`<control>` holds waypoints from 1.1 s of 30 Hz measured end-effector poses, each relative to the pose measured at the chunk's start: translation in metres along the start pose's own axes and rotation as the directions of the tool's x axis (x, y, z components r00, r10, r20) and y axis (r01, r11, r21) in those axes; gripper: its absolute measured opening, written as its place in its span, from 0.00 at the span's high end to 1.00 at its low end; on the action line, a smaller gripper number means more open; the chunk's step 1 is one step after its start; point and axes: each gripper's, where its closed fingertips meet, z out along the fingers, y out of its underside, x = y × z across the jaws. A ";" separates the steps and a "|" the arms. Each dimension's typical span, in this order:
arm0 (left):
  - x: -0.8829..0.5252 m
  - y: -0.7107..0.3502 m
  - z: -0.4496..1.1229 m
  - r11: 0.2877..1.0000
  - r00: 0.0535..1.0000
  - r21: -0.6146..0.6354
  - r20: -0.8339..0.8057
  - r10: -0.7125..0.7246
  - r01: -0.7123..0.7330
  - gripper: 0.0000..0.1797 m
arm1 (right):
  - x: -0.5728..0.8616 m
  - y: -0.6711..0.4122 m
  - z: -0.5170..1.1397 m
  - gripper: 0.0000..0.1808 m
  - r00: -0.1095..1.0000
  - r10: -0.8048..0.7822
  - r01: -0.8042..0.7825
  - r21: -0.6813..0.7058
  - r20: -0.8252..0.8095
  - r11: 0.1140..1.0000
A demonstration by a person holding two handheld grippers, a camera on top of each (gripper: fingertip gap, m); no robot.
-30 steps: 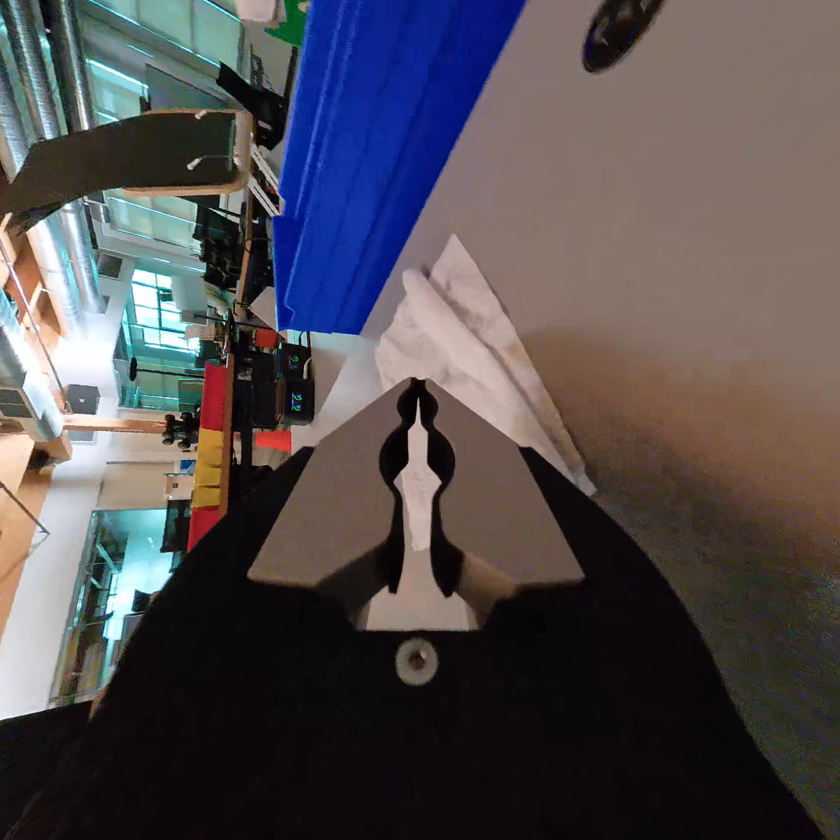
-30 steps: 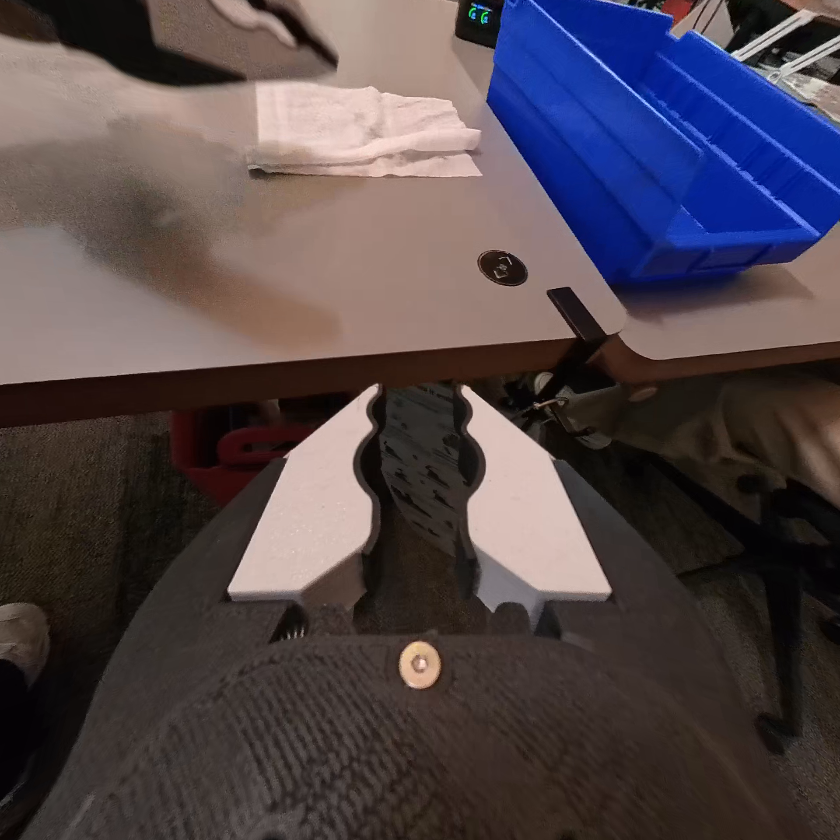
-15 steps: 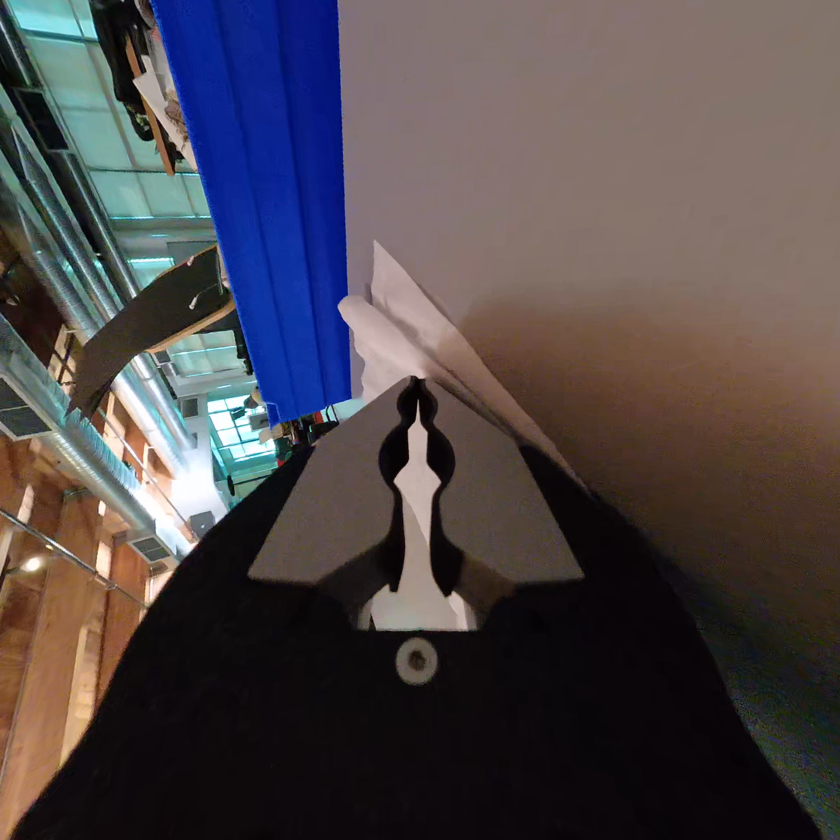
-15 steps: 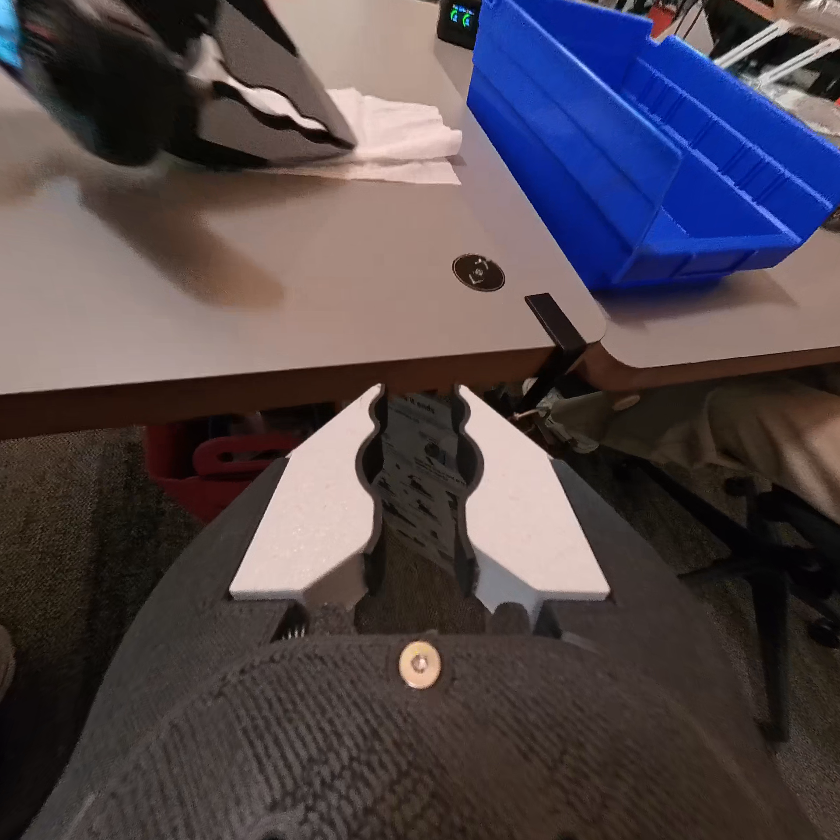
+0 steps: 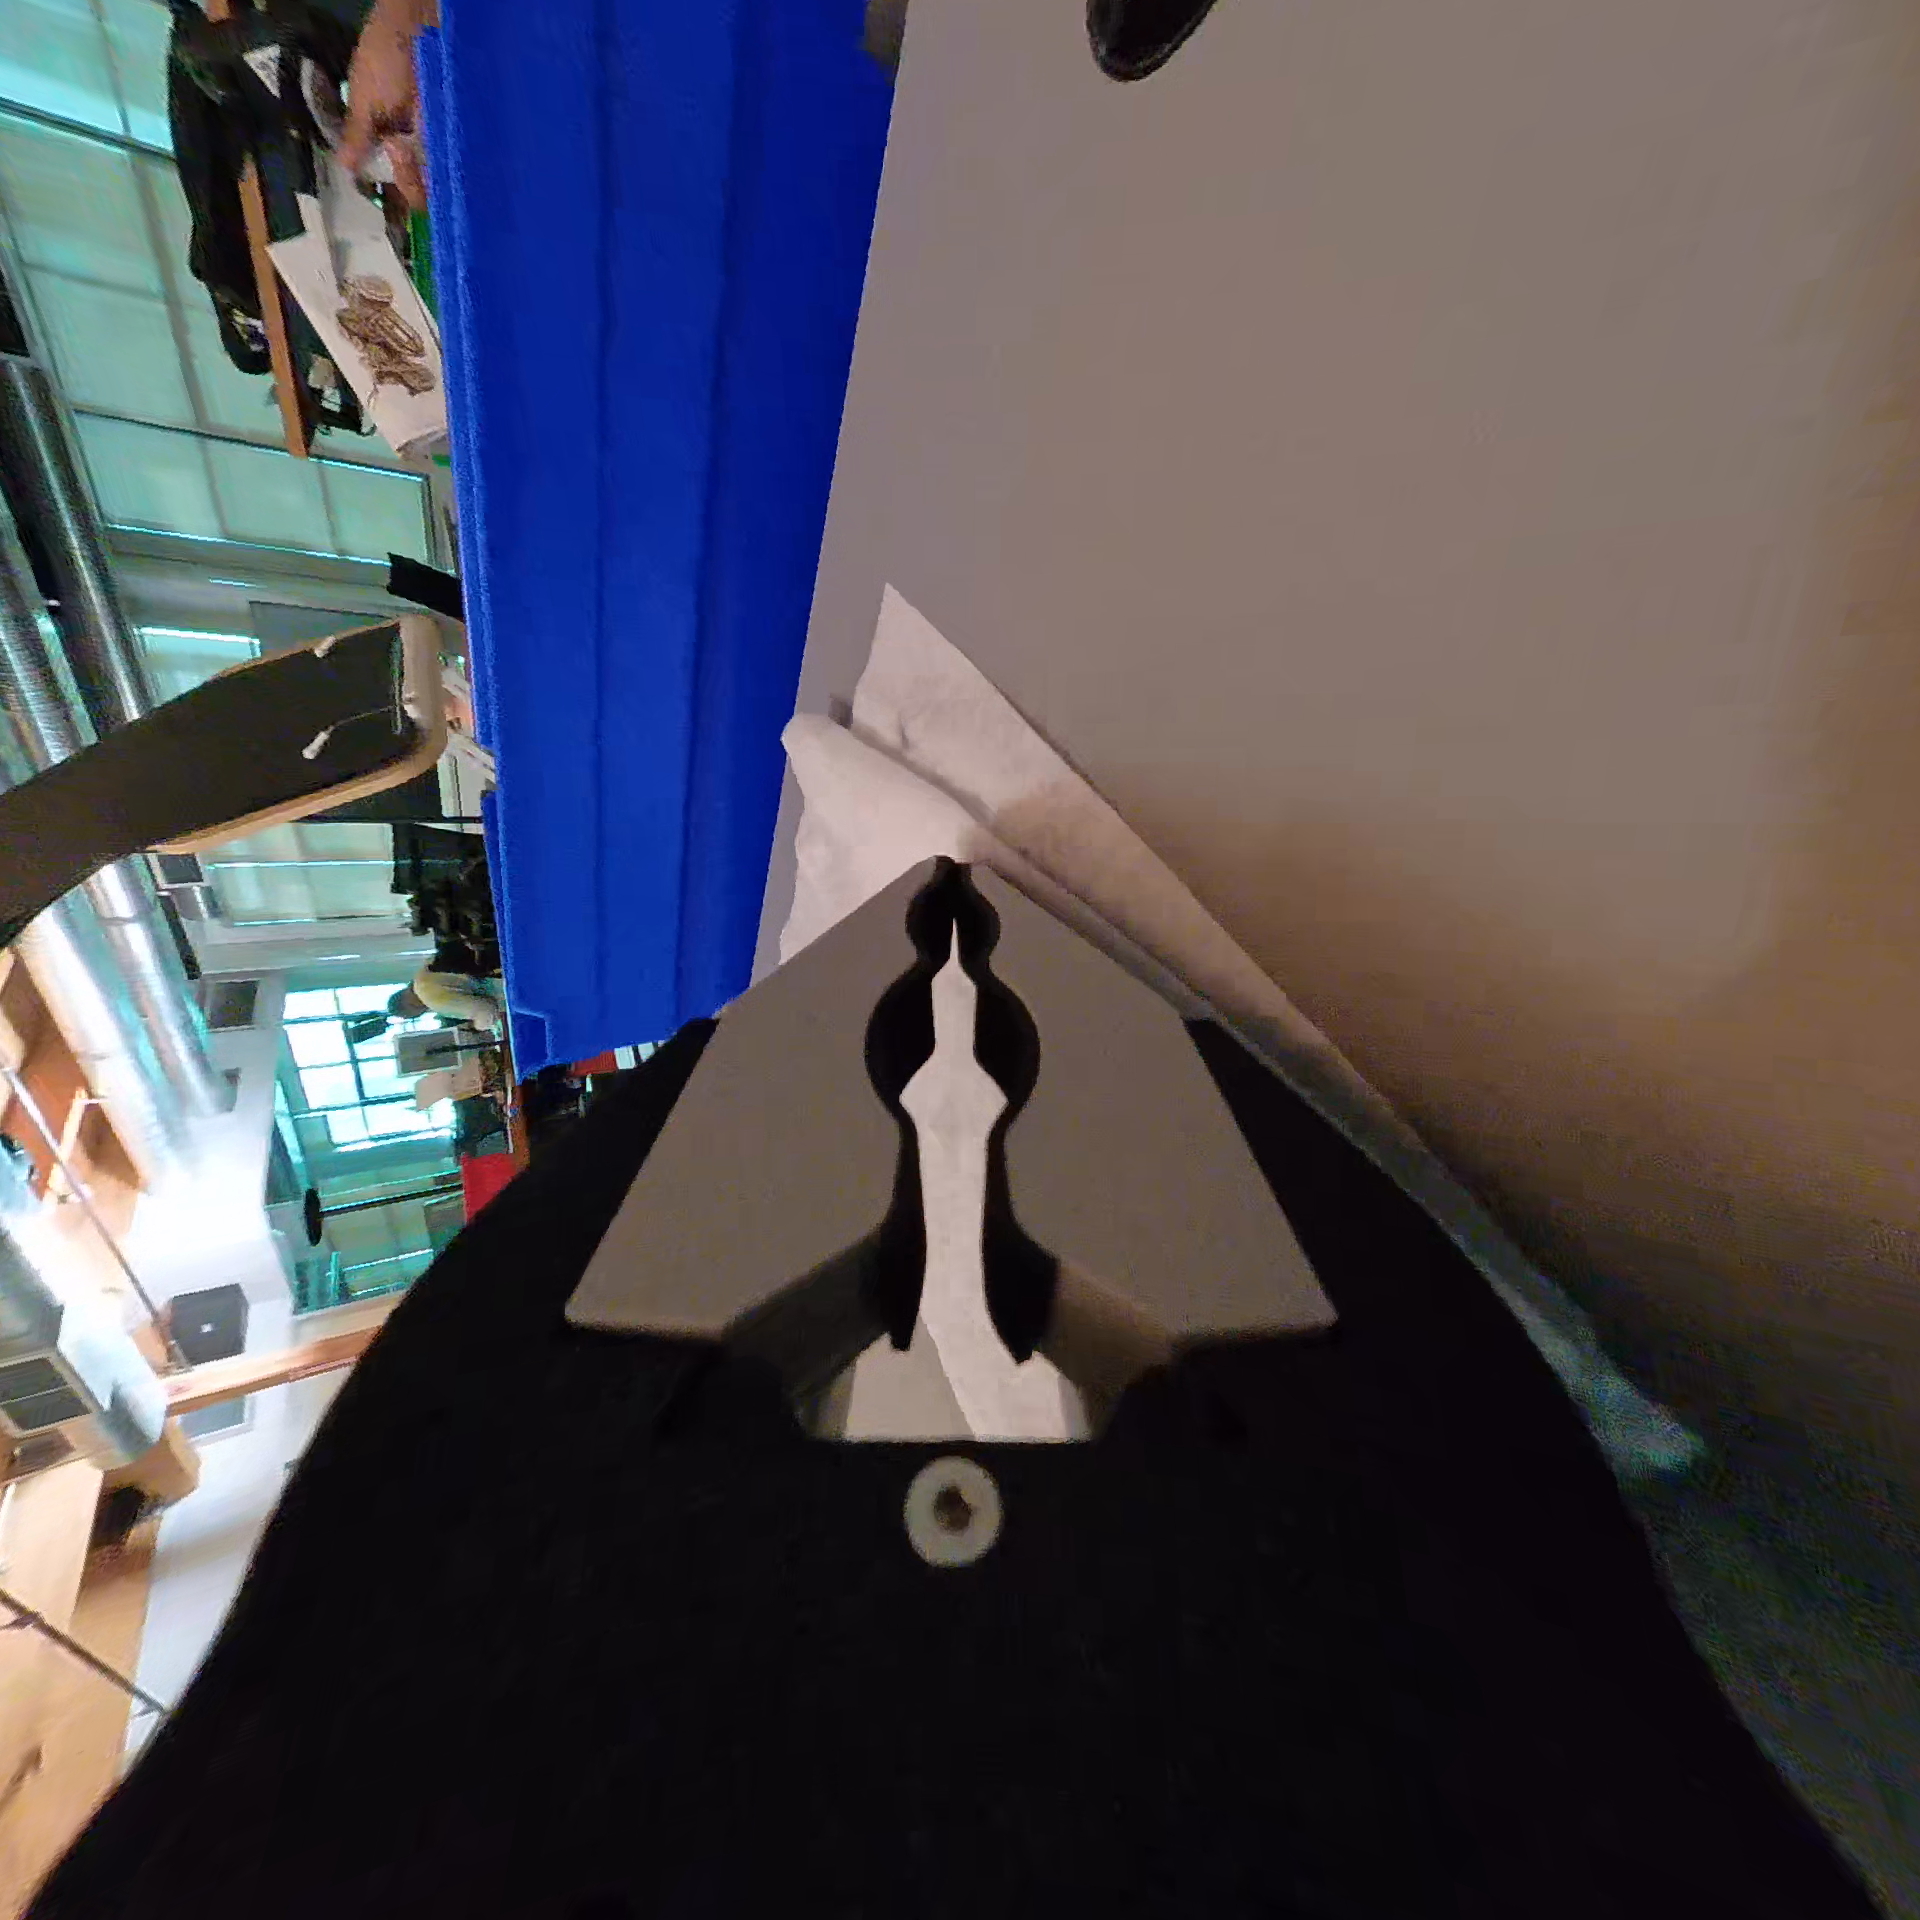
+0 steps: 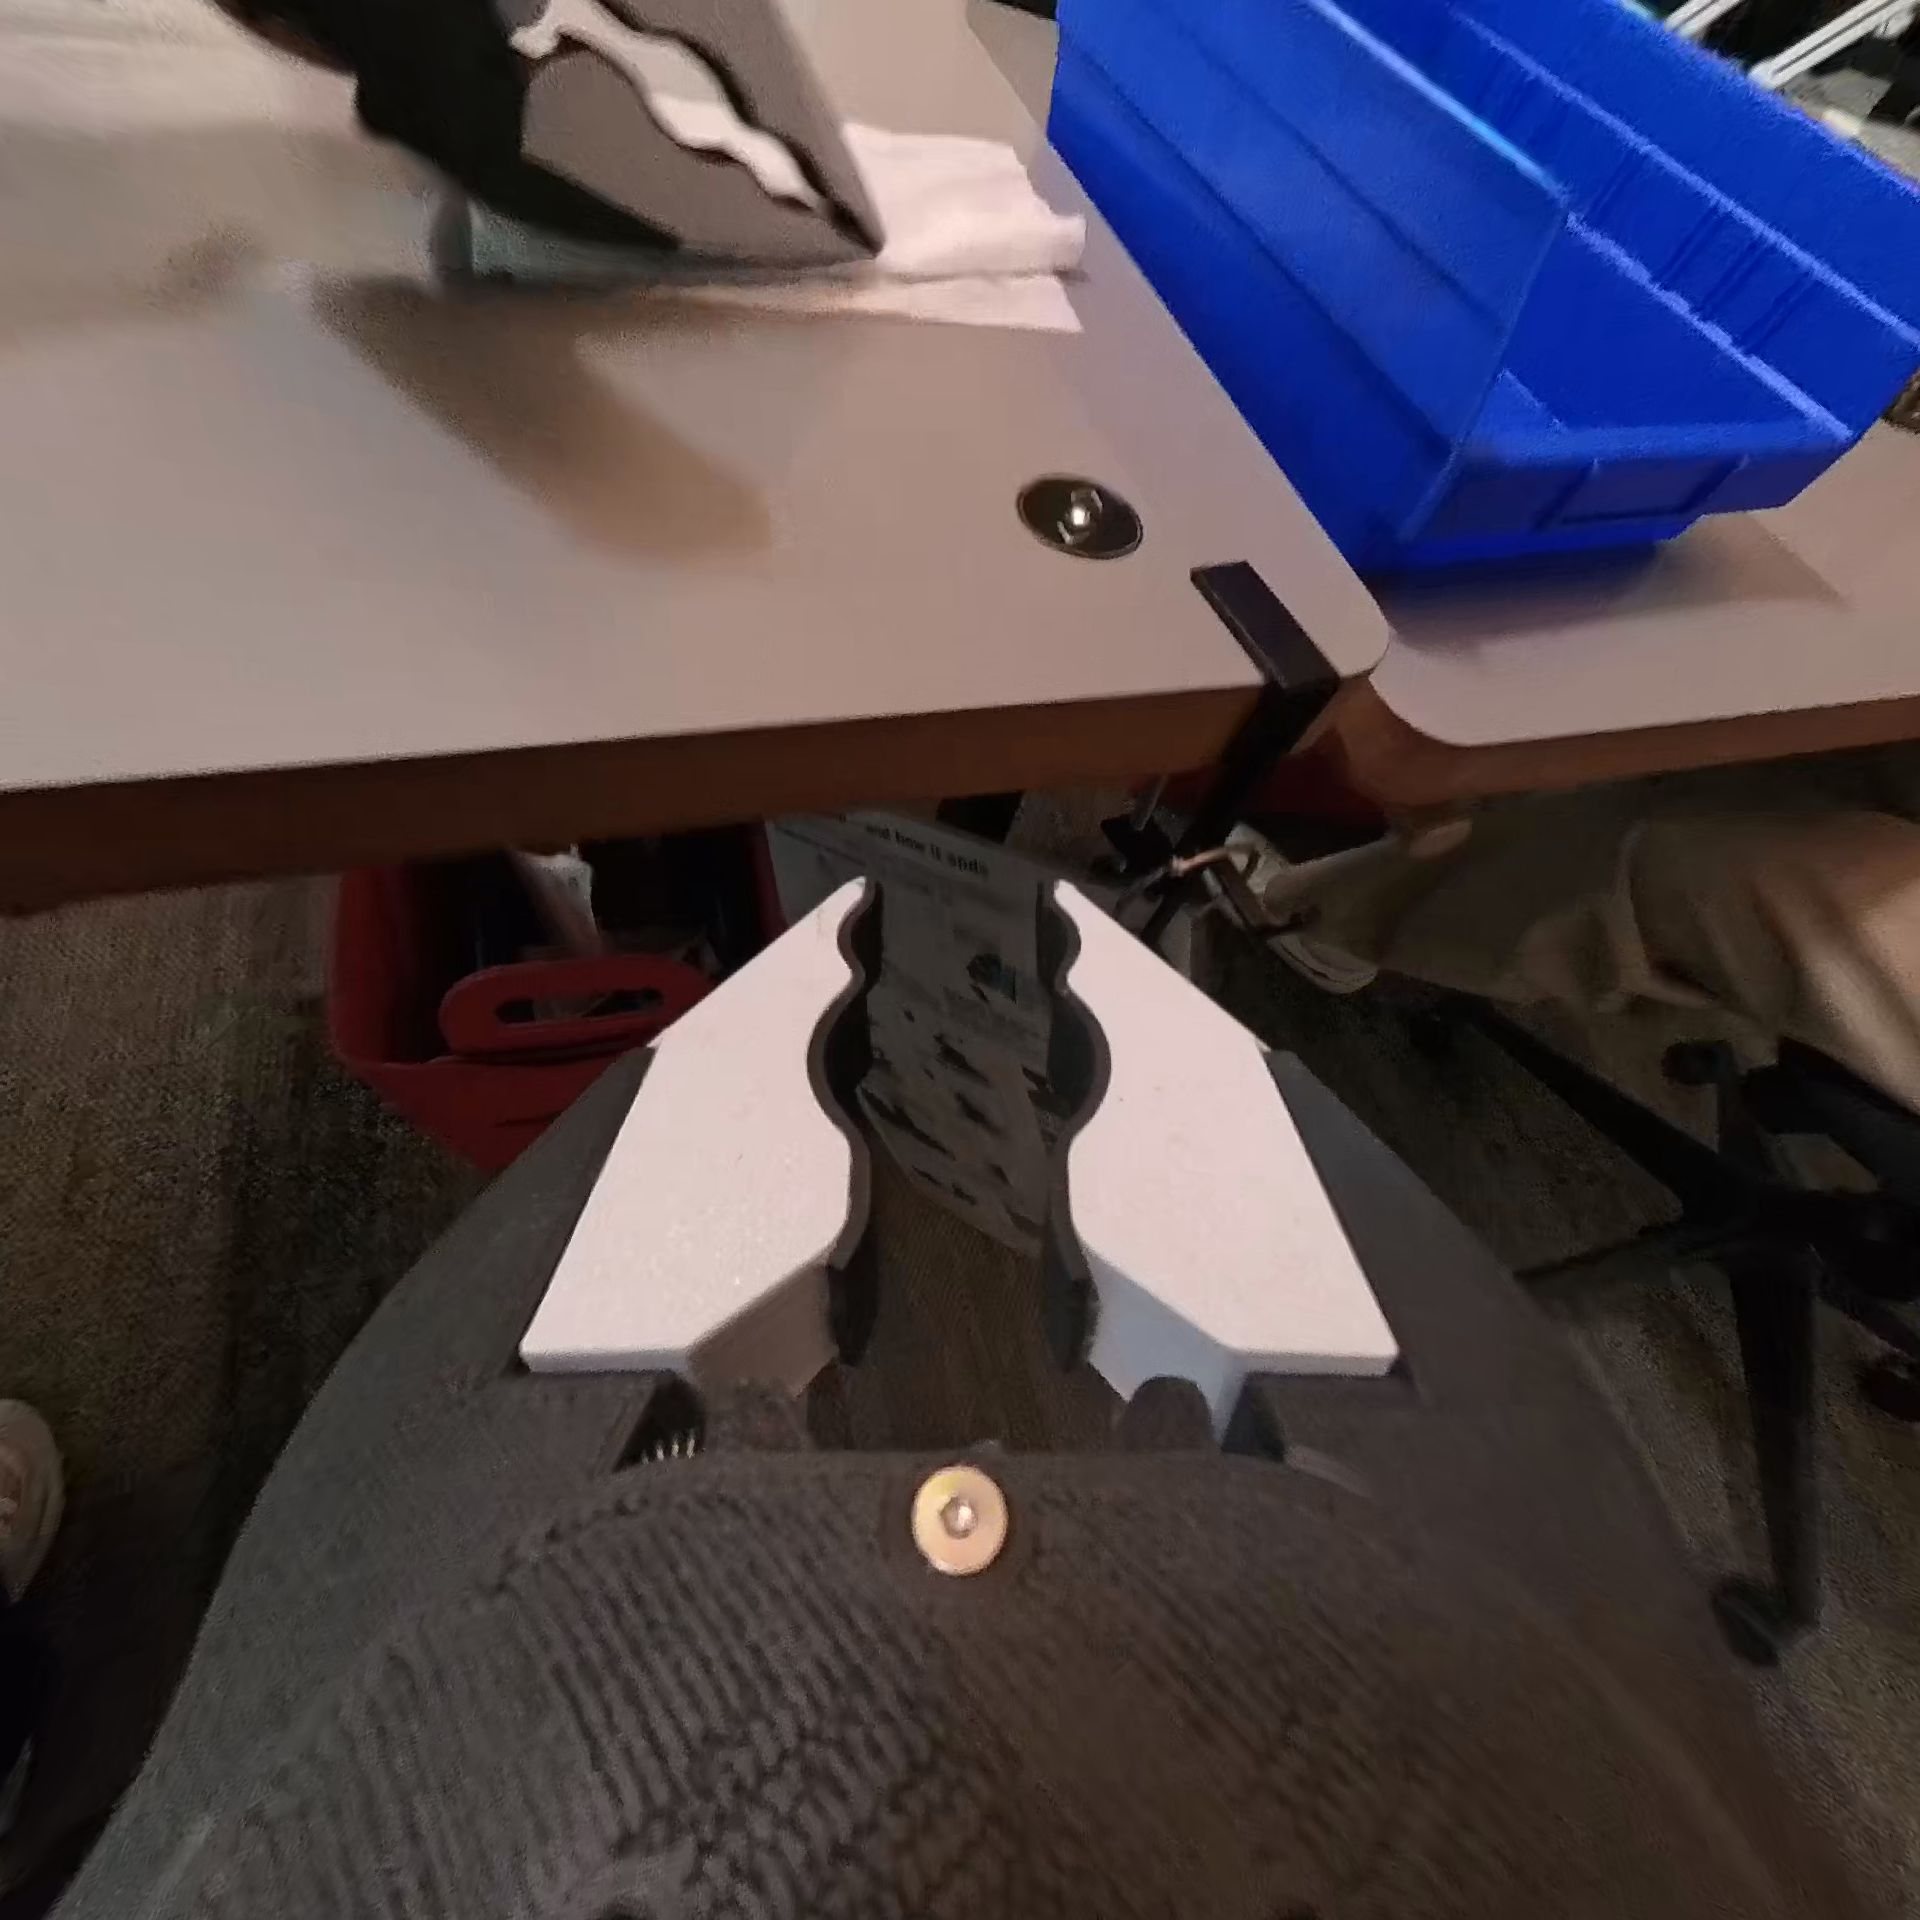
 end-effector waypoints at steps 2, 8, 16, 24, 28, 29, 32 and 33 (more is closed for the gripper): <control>0.012 0.000 -0.020 1.000 1.000 0.012 -0.014 -0.014 0.014 1.00 | 0.002 -0.019 0.007 0.81 1.000 -0.006 0.006 0.031 0.015 1.000; 0.036 0.004 -0.069 0.985 0.982 -0.050 -0.080 -0.169 0.166 1.00 | -0.026 -0.120 0.086 0.78 0.948 -0.126 0.100 0.101 0.291 0.990; 0.005 0.020 -0.143 0.533 0.550 -0.155 0.108 -0.828 0.832 1.00 | -0.048 -0.123 0.199 0.84 0.852 -0.239 0.330 -0.122 0.467 0.936; 0.004 0.012 -0.065 0.259 0.232 -0.232 -0.140 -0.963 0.937 0.84 | -0.057 -0.120 0.198 0.93 0.765 -0.317 0.429 -0.076 0.560 0.900; 0.013 0.007 -0.046 0.335 0.309 -0.270 -0.135 -0.942 0.903 0.75 | -0.036 -0.131 0.199 0.81 0.737 -0.421 0.523 -0.052 0.528 0.851; 0.018 0.009 -0.044 0.360 0.341 -0.293 -0.117 -0.933 0.886 0.77 | -0.035 -0.134 0.200 0.78 0.719 -0.420 0.523 -0.032 0.553 0.852; 0.021 0.008 -0.045 0.373 0.351 -0.279 -0.126 -0.928 0.885 0.84 | -0.031 -0.131 0.207 0.73 0.596 -0.537 0.637 0.057 0.597 0.769; 0.023 0.006 -0.045 0.375 0.348 -0.275 -0.142 -0.927 0.885 0.89 | -0.034 -0.128 0.205 0.77 0.536 -0.555 0.669 0.081 0.636 0.739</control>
